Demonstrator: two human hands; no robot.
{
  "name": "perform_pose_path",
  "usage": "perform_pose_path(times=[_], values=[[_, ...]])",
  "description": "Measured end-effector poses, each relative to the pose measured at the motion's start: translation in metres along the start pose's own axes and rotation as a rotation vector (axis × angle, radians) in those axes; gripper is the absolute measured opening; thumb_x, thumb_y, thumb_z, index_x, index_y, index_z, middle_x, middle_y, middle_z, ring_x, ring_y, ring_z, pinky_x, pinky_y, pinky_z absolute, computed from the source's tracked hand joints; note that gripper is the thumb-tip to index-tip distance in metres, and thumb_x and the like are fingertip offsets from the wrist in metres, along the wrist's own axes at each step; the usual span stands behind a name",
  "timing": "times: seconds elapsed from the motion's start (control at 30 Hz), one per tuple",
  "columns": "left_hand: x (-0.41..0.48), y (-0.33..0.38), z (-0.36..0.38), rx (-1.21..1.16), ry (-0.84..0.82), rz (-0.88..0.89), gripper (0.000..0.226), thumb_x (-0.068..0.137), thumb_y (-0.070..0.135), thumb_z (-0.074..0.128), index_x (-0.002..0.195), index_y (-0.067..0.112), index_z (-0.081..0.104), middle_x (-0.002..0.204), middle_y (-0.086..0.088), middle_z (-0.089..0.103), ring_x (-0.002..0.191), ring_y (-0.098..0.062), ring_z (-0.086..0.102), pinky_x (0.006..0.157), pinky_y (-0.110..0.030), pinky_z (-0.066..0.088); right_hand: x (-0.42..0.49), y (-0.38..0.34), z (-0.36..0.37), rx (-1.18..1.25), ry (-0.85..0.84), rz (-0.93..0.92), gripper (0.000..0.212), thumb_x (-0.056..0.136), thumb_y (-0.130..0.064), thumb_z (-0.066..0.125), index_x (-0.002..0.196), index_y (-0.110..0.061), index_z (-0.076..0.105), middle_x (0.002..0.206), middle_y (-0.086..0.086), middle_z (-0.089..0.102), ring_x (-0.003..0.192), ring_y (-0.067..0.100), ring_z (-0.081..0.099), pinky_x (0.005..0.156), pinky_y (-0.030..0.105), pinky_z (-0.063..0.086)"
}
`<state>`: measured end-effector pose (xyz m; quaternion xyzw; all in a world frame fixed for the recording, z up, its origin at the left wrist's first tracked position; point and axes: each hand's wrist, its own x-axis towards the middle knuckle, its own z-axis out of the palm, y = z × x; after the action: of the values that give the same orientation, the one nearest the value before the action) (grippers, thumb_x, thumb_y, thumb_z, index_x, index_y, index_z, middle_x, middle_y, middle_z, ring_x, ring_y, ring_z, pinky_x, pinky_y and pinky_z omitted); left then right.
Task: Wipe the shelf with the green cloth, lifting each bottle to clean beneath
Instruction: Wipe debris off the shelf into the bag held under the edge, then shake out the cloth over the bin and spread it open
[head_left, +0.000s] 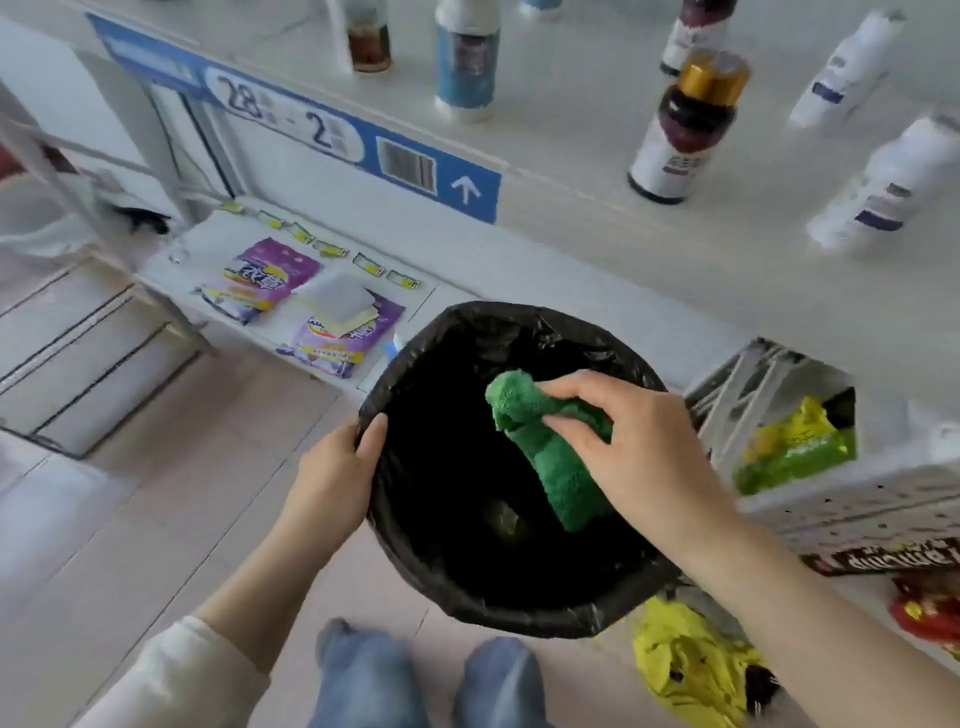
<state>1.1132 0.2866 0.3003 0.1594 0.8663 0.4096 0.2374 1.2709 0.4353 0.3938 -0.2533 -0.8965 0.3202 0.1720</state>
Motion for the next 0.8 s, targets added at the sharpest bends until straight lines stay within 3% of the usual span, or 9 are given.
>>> perform_pose_path(times=[0.07, 0.13, 0.17, 0.27, 0.37, 0.47, 0.57, 0.7, 0.8], values=[[0.003, -0.028, -0.036, 0.017, 0.077, -0.023, 0.039, 0.094, 0.040, 0.037, 0.073, 0.010, 0.052, 0.068, 0.000, 0.055, 0.073, -0.024, 0.049, 0.056, -0.026, 0.035, 0.012, -0.031, 0.034, -0.006, -0.037, -0.065, 0.021, 0.079, -0.011, 0.068, 0.099, -0.017, 0.069, 0.083, -0.014, 0.066, 0.069, -0.018, 0.053, 0.065, -0.006, 0.035], [0.005, -0.059, -0.075, -0.006, 0.144, -0.047, 0.037, 0.094, 0.039, 0.037, 0.078, 0.011, 0.054, 0.073, -0.003, 0.058, 0.077, -0.025, 0.051, 0.058, -0.031, 0.034, 0.025, -0.060, 0.076, -0.020, -0.194, -0.042, 0.021, 0.081, -0.011, 0.066, 0.101, -0.019, 0.069, 0.070, -0.020, 0.058, 0.061, -0.019, 0.052, 0.060, -0.005, 0.034], [0.006, -0.071, -0.090, -0.025, 0.163, -0.053, 0.037, 0.094, 0.040, 0.037, 0.081, 0.010, 0.056, 0.076, -0.004, 0.059, 0.077, -0.024, 0.052, 0.058, -0.030, 0.035, 0.029, -0.073, 0.091, -0.021, -0.209, -0.049, 0.022, 0.081, -0.010, 0.065, 0.101, -0.019, 0.069, 0.073, -0.021, 0.059, 0.066, -0.018, 0.054, 0.062, -0.006, 0.034], [0.018, -0.126, -0.150, -0.090, 0.237, -0.105, 0.037, 0.094, 0.040, 0.037, 0.086, 0.010, 0.057, 0.077, 0.000, 0.060, 0.072, -0.013, 0.052, 0.060, -0.018, 0.035, 0.051, -0.121, 0.153, -0.013, 0.016, -0.252, 0.023, 0.081, -0.007, 0.062, 0.101, -0.015, 0.068, 0.094, -0.016, 0.064, 0.092, -0.007, 0.057, 0.083, -0.003, 0.035], [0.030, -0.170, -0.198, -0.120, 0.299, -0.173, 0.034, 0.094, 0.041, 0.036, 0.088, 0.014, 0.057, 0.075, 0.007, 0.057, 0.069, 0.000, 0.048, 0.057, -0.015, 0.034, 0.077, -0.158, 0.218, -0.057, -0.065, -0.223, 0.021, 0.078, -0.002, 0.065, 0.097, -0.009, 0.069, 0.095, 0.000, 0.070, 0.092, 0.010, 0.064, 0.084, -0.003, 0.032], [0.049, -0.206, -0.239, -0.137, 0.342, -0.224, 0.035, 0.094, 0.041, 0.035, 0.089, 0.015, 0.057, 0.076, 0.007, 0.059, 0.071, -0.006, 0.052, 0.058, -0.017, 0.035, 0.105, -0.185, 0.281, -0.084, -0.115, -0.278, 0.023, 0.077, 0.003, 0.065, 0.098, -0.007, 0.069, 0.095, 0.003, 0.070, 0.091, 0.014, 0.063, 0.084, 0.002, 0.034], [0.078, -0.235, -0.274, -0.123, 0.371, -0.260, 0.036, 0.094, 0.041, 0.034, 0.089, 0.014, 0.057, 0.080, 0.001, 0.061, 0.077, -0.018, 0.054, 0.058, -0.028, 0.036, 0.134, -0.207, 0.330, -0.055, -0.229, -0.266, 0.024, 0.079, 0.003, 0.062, 0.099, -0.009, 0.069, 0.098, 0.004, 0.070, 0.095, 0.019, 0.064, 0.083, 0.010, 0.037], [0.131, -0.265, -0.311, -0.147, 0.401, -0.323, 0.031, 0.094, 0.041, 0.035, 0.087, 0.019, 0.055, 0.077, 0.005, 0.058, 0.075, -0.016, 0.052, 0.056, -0.024, 0.034, 0.177, -0.229, 0.391, -0.004, -0.210, -0.320, 0.025, 0.077, 0.005, 0.061, 0.097, -0.008, 0.069, 0.096, 0.002, 0.069, 0.093, 0.015, 0.063, 0.085, 0.003, 0.036], [0.180, -0.283, -0.335, -0.156, 0.397, -0.356, 0.029, 0.094, 0.040, 0.035, 0.086, 0.021, 0.055, 0.076, 0.009, 0.057, 0.075, -0.013, 0.052, 0.056, -0.020, 0.034, 0.224, -0.233, 0.437, 0.002, -0.263, -0.297, 0.030, 0.075, 0.011, 0.061, 0.095, -0.009, 0.070, 0.097, 0.004, 0.070, 0.091, 0.016, 0.064, 0.085, 0.009, 0.038]])
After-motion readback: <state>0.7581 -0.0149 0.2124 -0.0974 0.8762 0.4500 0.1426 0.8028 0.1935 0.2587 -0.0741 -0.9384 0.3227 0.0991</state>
